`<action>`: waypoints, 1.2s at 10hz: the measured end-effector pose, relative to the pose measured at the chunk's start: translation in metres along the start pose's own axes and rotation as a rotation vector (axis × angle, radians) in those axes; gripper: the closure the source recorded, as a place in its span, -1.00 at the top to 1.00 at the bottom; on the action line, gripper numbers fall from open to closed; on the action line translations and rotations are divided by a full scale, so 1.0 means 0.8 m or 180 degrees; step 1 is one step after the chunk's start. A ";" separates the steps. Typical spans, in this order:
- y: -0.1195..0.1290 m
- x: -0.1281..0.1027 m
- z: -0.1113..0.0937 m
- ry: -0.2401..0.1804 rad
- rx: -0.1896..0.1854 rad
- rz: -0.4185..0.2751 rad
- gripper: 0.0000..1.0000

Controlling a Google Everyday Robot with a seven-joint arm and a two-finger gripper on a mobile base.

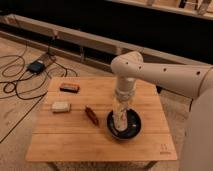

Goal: Place the bottle in the ceramic bowl

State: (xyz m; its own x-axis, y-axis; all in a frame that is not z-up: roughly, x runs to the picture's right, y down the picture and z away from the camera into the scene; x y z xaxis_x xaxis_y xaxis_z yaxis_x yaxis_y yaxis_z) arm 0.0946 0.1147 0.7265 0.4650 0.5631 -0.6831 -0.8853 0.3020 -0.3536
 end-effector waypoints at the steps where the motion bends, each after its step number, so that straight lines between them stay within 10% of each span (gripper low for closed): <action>1: -0.003 0.002 0.007 0.0042 0.0005 0.0042 -0.49; 6: -0.009 0.009 0.039 0.0290 -0.0018 0.0174 0.52; 12: -0.014 -0.008 0.040 0.0309 0.0007 0.0218 0.60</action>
State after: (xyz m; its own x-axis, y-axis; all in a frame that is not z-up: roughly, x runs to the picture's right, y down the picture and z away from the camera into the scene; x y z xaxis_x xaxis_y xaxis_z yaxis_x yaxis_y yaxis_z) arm 0.1017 0.1322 0.7549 0.4004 0.5054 -0.7644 -0.9149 0.2670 -0.3027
